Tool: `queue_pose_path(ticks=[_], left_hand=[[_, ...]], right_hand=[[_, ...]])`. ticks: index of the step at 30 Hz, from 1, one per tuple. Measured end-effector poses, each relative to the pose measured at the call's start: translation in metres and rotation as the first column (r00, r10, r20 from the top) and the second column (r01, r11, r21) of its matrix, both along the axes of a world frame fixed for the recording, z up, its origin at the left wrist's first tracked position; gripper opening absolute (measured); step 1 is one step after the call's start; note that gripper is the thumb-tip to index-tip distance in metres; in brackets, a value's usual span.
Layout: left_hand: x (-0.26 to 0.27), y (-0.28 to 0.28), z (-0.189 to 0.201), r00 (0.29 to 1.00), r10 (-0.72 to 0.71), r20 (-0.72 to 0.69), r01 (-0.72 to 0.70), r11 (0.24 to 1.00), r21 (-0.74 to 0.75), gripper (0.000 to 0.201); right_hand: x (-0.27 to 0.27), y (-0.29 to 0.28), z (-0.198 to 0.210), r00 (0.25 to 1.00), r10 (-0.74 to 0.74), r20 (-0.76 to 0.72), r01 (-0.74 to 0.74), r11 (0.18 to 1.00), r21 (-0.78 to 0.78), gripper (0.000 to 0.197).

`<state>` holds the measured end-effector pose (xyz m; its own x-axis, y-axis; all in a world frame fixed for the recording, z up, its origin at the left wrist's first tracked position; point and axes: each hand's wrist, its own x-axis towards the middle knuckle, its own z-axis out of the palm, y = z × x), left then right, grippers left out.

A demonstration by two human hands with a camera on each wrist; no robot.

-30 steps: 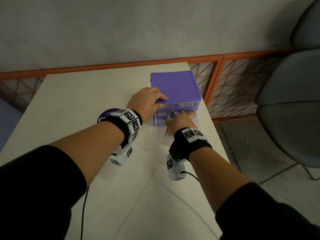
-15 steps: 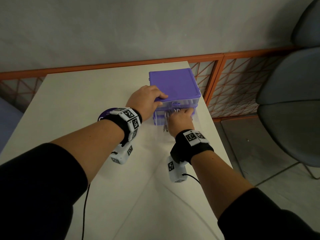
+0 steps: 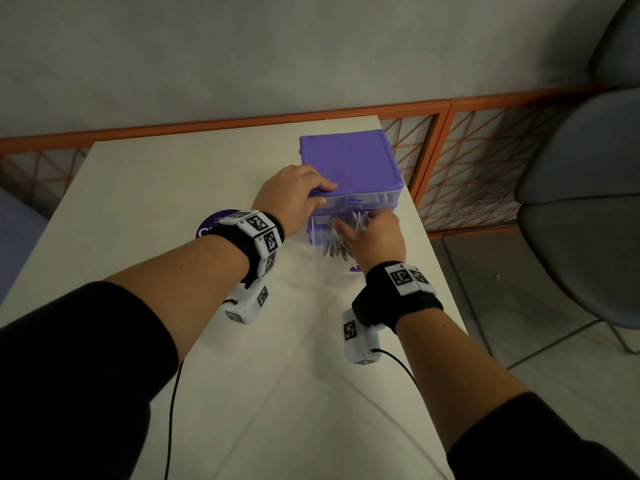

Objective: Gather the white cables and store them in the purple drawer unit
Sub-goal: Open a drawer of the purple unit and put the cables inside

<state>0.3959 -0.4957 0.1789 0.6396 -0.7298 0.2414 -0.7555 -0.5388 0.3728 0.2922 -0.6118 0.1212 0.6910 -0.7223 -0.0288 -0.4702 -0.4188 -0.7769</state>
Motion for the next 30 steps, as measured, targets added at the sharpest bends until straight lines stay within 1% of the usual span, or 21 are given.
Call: queue_pose_path(ticks=[1,3,5,6,7,9,11,12,15,18,23,27,30], left_hand=[[0.0,0.0,0.0,1.0,0.003,-0.003,-0.003,1.0,-0.001,0.03],[-0.001,-0.001,0.0,1.0,0.008,-0.004,-0.008,1.0,0.007,0.03],[-0.002,-0.002,0.001,1.0,0.015,-0.006,-0.015,1.0,0.02,0.03],[-0.003,-0.003,0.002,1.0,0.02,-0.006,-0.02,1.0,0.025,0.03],[-0.003,-0.003,0.002,1.0,0.026,-0.006,-0.026,0.999,0.028,0.031],[-0.005,-0.005,0.002,0.999,0.042,-0.006,-0.042,0.999,0.034,0.031],[-0.007,-0.006,0.001,0.998,0.057,-0.006,-0.057,0.998,0.032,0.031],[-0.008,-0.006,0.001,0.998,0.062,-0.006,-0.061,0.998,0.03,0.031],[-0.009,-0.007,0.003,0.998,0.065,-0.003,-0.064,0.997,0.035,0.03],[-0.009,-0.007,0.005,0.998,0.063,-0.013,-0.063,0.998,0.03,0.03],[-0.009,-0.007,0.004,0.998,0.055,-0.016,-0.054,0.998,0.022,0.029],[-0.008,-0.007,0.005,0.999,0.041,-0.008,-0.041,0.999,0.015,0.029],[-0.008,-0.007,0.004,0.999,0.04,0.004,-0.04,0.999,0.015,0.03]], right_hand=[[-0.004,0.001,-0.001,0.998,0.015,0.059,-0.015,1.0,-0.001,0.059],[-0.015,0.003,-0.001,0.985,0.106,0.136,-0.091,0.99,-0.112,0.041],[-0.026,0.004,0.0,0.962,0.222,0.159,-0.179,0.952,-0.247,0.022],[-0.031,0.004,-0.001,0.948,0.284,0.141,-0.234,0.926,-0.296,0.02],[-0.038,0.004,-0.003,0.934,0.342,0.107,-0.287,0.892,-0.348,0.022],[-0.054,0.004,-0.008,0.908,0.417,-0.038,-0.39,0.809,-0.44,0.037],[-0.068,0.003,-0.015,0.883,0.441,-0.164,-0.461,0.744,-0.484,0.052],[-0.073,0.002,-0.019,0.875,0.446,-0.187,-0.476,0.729,-0.492,0.055],[-0.075,-0.003,-0.028,0.873,0.465,-0.148,-0.466,0.701,-0.54,0.05],[-0.074,-0.005,-0.032,0.872,0.481,-0.094,-0.444,0.693,-0.568,0.045],[-0.064,-0.015,-0.024,0.861,0.506,-0.059,-0.442,0.686,-0.578,0.04],[-0.047,-0.022,-0.017,0.869,0.484,-0.104,-0.447,0.678,-0.584,0.038],[-0.041,-0.018,-0.015,0.896,0.431,-0.105,-0.402,0.691,-0.6,0.037]])
